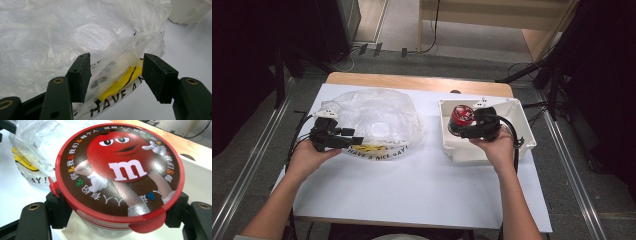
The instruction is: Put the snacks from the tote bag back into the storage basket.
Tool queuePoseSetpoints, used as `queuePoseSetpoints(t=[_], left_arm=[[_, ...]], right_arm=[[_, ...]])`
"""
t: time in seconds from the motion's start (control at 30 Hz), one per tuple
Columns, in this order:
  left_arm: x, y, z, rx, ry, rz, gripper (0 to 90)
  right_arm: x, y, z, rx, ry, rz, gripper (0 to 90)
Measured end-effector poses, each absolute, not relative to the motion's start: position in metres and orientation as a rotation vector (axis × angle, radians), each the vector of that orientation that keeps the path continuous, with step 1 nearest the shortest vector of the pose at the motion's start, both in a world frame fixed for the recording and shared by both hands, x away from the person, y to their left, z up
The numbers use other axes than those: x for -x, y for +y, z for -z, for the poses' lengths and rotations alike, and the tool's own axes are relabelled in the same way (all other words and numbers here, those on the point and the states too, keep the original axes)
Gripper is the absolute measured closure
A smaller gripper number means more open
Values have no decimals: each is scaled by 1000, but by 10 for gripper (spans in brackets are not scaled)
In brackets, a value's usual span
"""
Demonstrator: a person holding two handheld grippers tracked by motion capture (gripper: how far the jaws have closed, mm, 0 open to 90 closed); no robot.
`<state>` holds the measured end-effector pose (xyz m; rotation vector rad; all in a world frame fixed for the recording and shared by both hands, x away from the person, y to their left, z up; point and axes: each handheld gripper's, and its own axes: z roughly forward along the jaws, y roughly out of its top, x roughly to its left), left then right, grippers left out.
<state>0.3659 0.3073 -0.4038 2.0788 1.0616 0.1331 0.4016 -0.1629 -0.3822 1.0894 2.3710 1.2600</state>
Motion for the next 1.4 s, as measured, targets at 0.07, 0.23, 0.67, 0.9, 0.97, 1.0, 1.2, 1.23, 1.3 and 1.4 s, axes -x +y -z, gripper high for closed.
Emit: queuePoseSetpoints(t=[0.07,0.23,0.67,0.9,0.97,1.0,1.2,1.23,1.3,1.4], left_arm=[[-366,307,404,-2082,1059,-133,412],[-366,305,405,-2091,1054,-129,412],[-364,304,405,-2090,1044,-139,412],[-364,304,405,-2088,1043,-136,411],[-364,304,405,-2089,1043,-135,411],[-364,304,405,-2090,1044,-137,411],[-363,304,405,-2092,1043,-138,411],[-363,304,405,-2093,1042,-140,411],[-363,304,405,-2087,1045,-140,411],[-363,304,405,-2087,1045,-141,411]], right_arm=[[-402,-165,383,-1102,2364,-1255,266],[-404,-168,386,-1113,2360,-1243,266],[-414,-182,396,-1195,2313,-1217,266],[-422,-187,403,-1246,2285,-1196,266],[-424,-188,405,-1251,2282,-1188,266],[-425,-189,406,-1258,2279,-1182,266],[-431,-194,412,-1289,2263,-1158,266],[-432,-195,413,-1293,2261,-1152,266],[-433,-197,415,-1298,2264,-1149,266],[-436,-199,418,-1314,2252,-1142,266]])
